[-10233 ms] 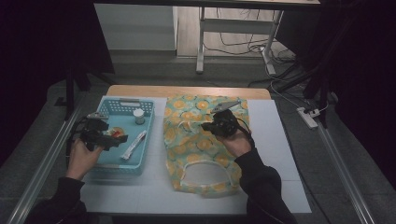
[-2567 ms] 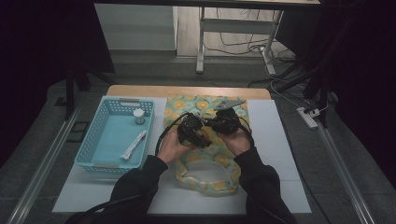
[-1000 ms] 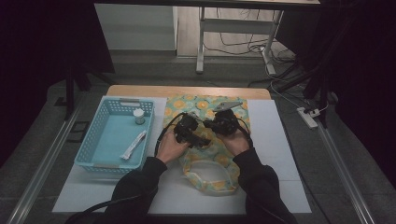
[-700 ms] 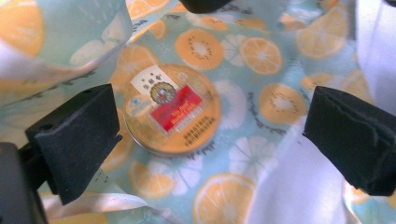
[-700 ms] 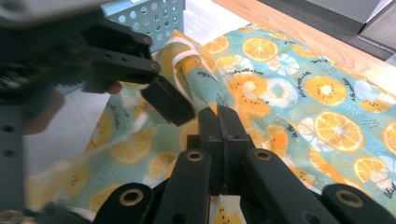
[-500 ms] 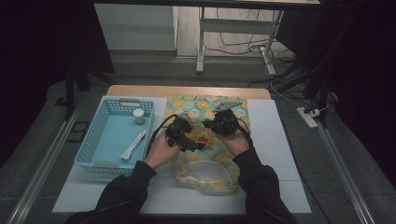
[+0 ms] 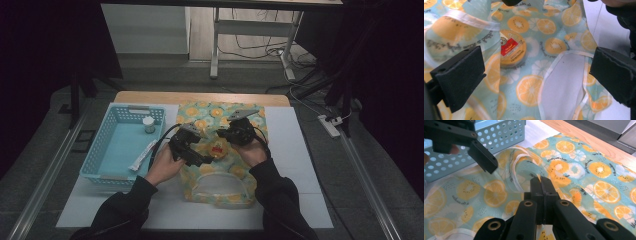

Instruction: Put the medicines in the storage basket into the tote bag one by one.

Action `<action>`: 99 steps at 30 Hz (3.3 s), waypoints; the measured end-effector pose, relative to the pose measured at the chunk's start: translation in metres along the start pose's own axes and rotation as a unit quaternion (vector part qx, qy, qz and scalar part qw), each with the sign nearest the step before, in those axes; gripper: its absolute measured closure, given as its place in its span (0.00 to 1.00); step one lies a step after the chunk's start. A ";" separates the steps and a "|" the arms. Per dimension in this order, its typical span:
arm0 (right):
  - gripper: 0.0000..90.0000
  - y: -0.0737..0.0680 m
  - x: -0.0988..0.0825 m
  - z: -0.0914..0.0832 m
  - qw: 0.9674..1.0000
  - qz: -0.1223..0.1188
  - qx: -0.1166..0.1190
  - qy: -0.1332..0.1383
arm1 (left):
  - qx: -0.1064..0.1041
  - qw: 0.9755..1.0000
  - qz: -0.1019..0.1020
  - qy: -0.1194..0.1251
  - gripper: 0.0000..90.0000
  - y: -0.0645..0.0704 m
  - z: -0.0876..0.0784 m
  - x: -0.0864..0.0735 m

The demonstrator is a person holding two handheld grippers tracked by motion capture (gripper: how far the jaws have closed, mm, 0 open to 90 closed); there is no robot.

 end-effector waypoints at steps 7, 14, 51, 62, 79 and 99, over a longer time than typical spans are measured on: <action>1.00 0.000 0.000 0.000 1.000 0.000 0.000 -0.001 | 0.004 1.000 -0.013 0.011 0.00 -0.009 -0.019 -0.008; 1.00 0.000 -0.001 0.001 1.000 0.001 0.001 -0.001 | 0.006 0.999 -0.026 0.019 0.00 -0.021 -0.040 -0.017; 1.00 0.001 -0.003 0.003 1.000 0.000 0.000 -0.008 | 0.170 0.978 -0.121 -0.023 0.00 -0.115 -0.115 -0.087; 1.00 0.000 -0.003 0.003 1.000 -0.001 0.000 -0.007 | 0.182 0.970 -0.141 -0.080 0.00 -0.134 -0.096 -0.098; 1.00 -0.001 -0.004 0.005 1.000 -0.002 0.003 -0.010 | 0.208 0.955 -0.136 -0.164 0.22 -0.138 -0.075 -0.104; 1.00 0.000 -0.004 0.005 1.000 -0.002 0.003 -0.011 | 0.187 0.954 -0.159 -0.171 0.80 -0.135 -0.072 -0.097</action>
Point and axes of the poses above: each handheld gripper's, and its own axes: z roughly forward along the jaws, x roughly out of its top, y roughly to its right, the point moved 3 cm from there along z, roughly forward along the jaws, and after that the axes turned 10 degrees about -z, right-handed, at the moved point
